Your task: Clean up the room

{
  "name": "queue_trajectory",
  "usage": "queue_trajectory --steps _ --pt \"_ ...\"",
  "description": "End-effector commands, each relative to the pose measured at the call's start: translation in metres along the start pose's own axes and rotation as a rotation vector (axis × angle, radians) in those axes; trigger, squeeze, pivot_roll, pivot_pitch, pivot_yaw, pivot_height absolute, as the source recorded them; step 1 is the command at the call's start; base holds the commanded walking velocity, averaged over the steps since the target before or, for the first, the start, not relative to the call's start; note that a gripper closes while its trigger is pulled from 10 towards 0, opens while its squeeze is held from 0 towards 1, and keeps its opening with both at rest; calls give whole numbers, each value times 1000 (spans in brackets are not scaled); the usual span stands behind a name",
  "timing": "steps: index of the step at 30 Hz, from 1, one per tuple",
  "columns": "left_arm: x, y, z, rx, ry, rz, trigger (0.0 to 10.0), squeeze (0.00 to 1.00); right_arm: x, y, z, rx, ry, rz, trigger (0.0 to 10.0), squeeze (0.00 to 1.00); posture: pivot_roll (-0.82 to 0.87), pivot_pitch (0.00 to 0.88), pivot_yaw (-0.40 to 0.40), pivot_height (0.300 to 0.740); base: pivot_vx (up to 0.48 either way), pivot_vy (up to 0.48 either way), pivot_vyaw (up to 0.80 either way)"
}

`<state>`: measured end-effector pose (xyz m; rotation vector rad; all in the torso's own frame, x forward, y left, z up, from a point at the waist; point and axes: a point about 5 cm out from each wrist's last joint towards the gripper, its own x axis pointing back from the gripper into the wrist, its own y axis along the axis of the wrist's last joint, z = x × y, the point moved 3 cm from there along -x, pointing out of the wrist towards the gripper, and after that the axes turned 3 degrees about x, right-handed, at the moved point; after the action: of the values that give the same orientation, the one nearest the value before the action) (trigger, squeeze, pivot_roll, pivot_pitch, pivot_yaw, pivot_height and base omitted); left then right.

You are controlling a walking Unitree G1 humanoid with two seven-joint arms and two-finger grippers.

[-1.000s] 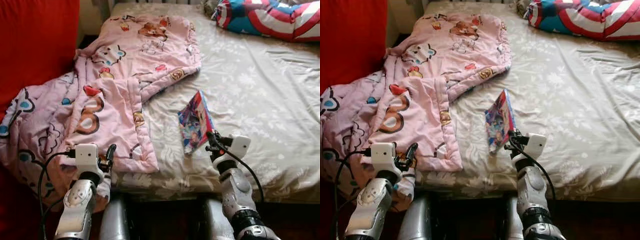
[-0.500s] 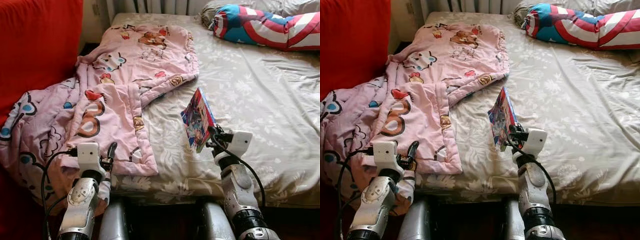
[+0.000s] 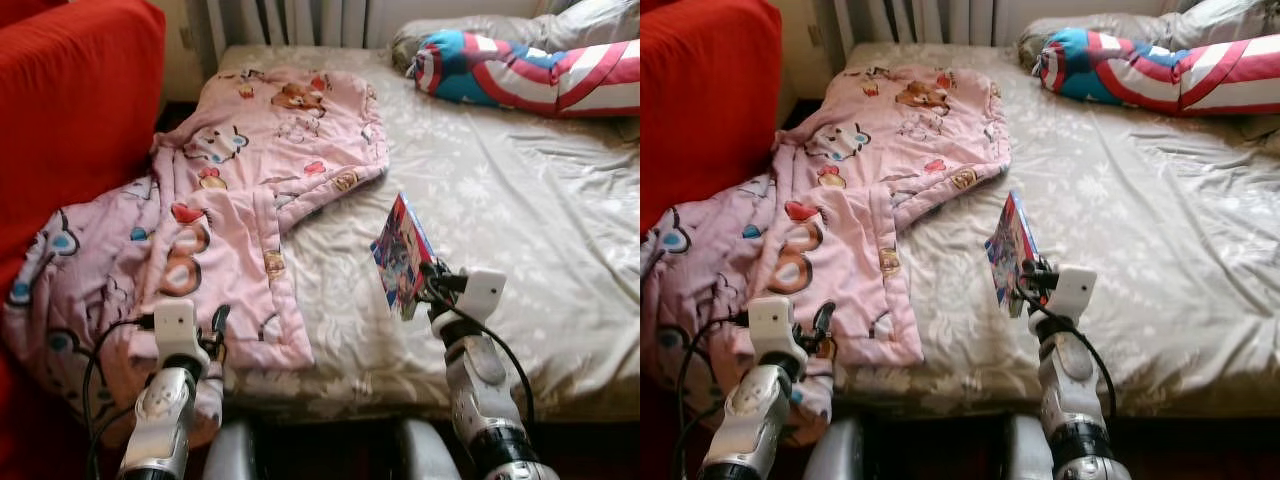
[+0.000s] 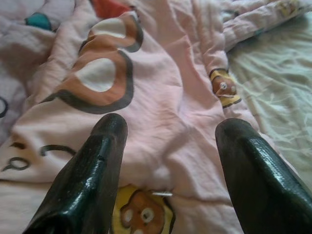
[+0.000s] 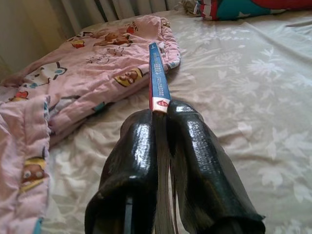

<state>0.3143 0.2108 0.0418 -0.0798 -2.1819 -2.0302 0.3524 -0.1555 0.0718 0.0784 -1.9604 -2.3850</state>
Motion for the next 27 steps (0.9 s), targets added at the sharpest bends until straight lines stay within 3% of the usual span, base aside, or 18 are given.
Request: queue_trajectory --steps 1,9,27 --pt "2 -18 5 8 18 69 10000 0 -4 12 4 19 16 -48 10000 0 -43 63 -31 699 0 0 0" --pt "7 -46 11 19 51 183 10000 0 -7 17 7 16 24 -66 10000 0 -49 37 -32 740 0 0 0" --pt "31 -99 19 17 83 423 10000 0 -4 1 16 12 35 -17 10000 0 -45 0 -23 740 0 0 0"
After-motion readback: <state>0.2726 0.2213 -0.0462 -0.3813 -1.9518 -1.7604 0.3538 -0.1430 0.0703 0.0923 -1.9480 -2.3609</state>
